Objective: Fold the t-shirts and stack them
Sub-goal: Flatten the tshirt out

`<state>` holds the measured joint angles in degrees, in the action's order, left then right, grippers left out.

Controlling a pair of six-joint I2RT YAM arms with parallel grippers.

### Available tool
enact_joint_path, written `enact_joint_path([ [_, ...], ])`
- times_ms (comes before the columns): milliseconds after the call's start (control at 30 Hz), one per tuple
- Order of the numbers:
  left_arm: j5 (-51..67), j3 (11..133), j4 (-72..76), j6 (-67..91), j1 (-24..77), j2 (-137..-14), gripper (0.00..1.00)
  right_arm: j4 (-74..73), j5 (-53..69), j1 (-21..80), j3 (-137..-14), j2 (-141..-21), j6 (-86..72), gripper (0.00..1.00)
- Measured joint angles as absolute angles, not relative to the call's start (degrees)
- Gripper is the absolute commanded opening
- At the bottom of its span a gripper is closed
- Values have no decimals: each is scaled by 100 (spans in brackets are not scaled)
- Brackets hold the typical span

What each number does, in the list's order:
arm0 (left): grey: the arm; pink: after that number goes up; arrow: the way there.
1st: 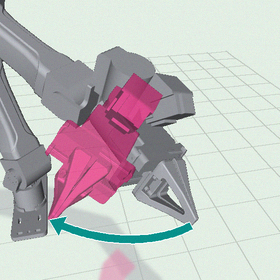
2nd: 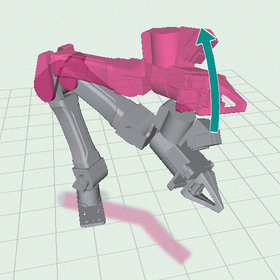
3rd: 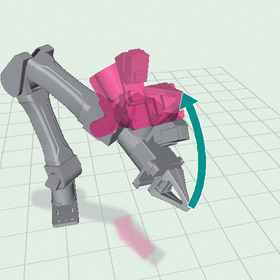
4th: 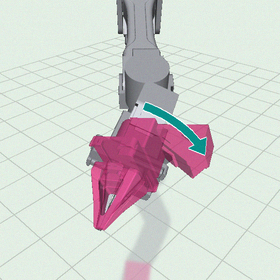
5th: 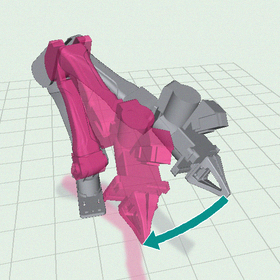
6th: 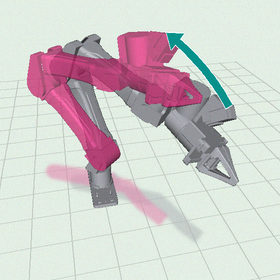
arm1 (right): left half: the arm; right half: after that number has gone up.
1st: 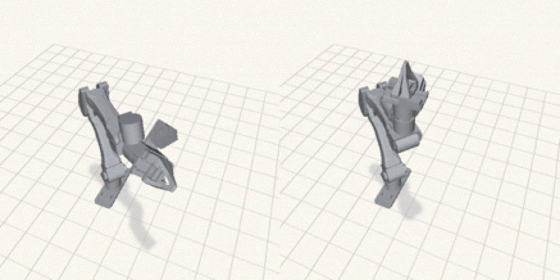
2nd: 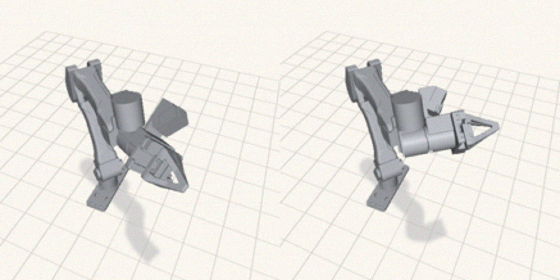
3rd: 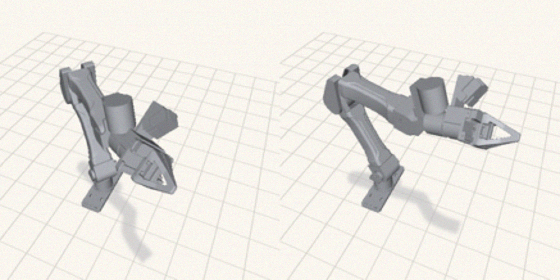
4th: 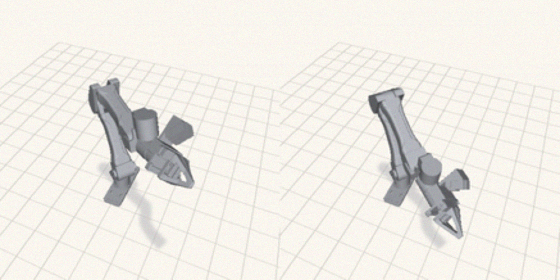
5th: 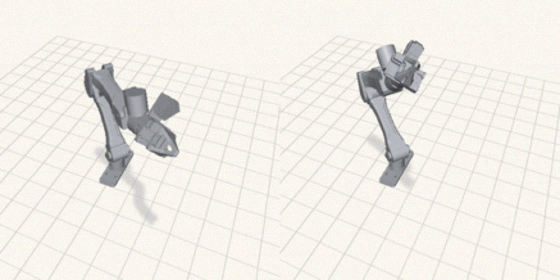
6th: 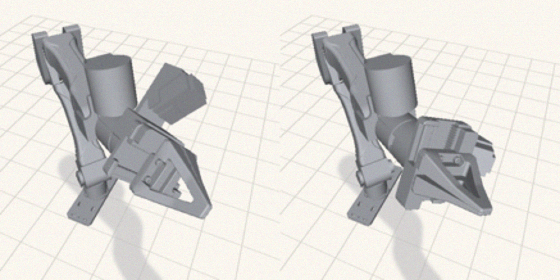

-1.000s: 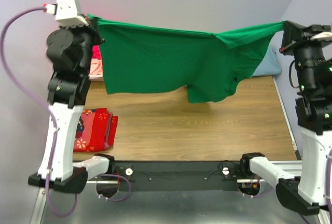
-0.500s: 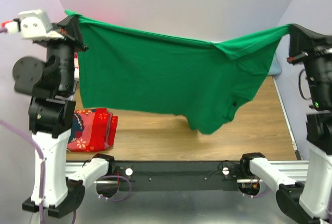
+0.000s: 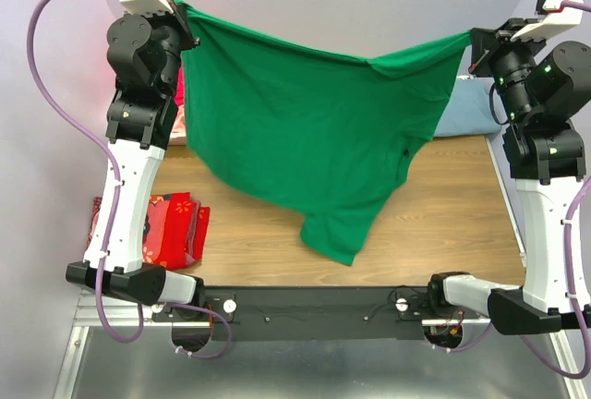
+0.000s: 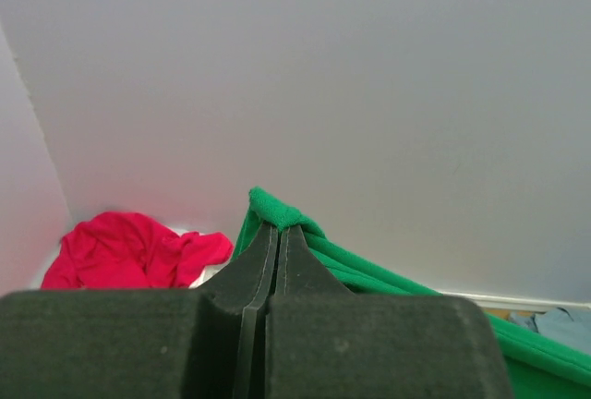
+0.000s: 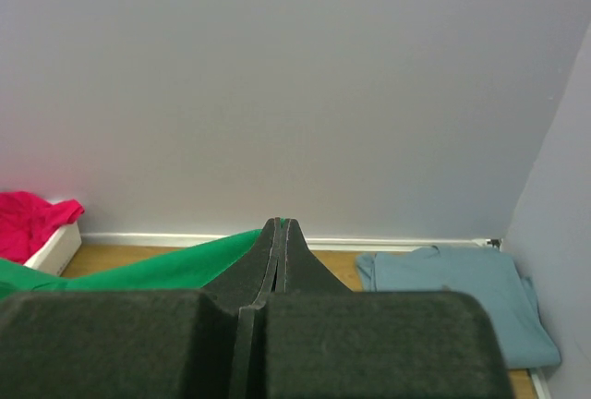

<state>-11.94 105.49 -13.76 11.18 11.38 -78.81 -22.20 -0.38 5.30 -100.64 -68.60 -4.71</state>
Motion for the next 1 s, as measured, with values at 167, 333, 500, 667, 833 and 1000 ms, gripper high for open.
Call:
enact_joint_path([
  [167,-1197,10866,-1444,1116,1138,-7826,0,-2145,-38,530,-10173,-6785,-447,1],
  [333,-1194,10906,-1522,1098,1138,-7483,0,-2104,-34,530,-10184,-6425,-438,1],
  [500,-1188,10683,-1603,1048,1138,-6869,0,-2075,-30,530,-10182,-5795,-399,1],
  [667,-1118,10634,-1682,910,1138,-6475,0,-2051,-23,530,-10221,-5249,-331,1],
  [833,-1013,10899,-1787,832,1138,-6504,0,-2038,-3,530,-10451,-5190,-279,1],
  [1000,-921,11316,-1776,840,1138,-6993,0,-1997,-32,530,-10676,-5535,-257,1],
])
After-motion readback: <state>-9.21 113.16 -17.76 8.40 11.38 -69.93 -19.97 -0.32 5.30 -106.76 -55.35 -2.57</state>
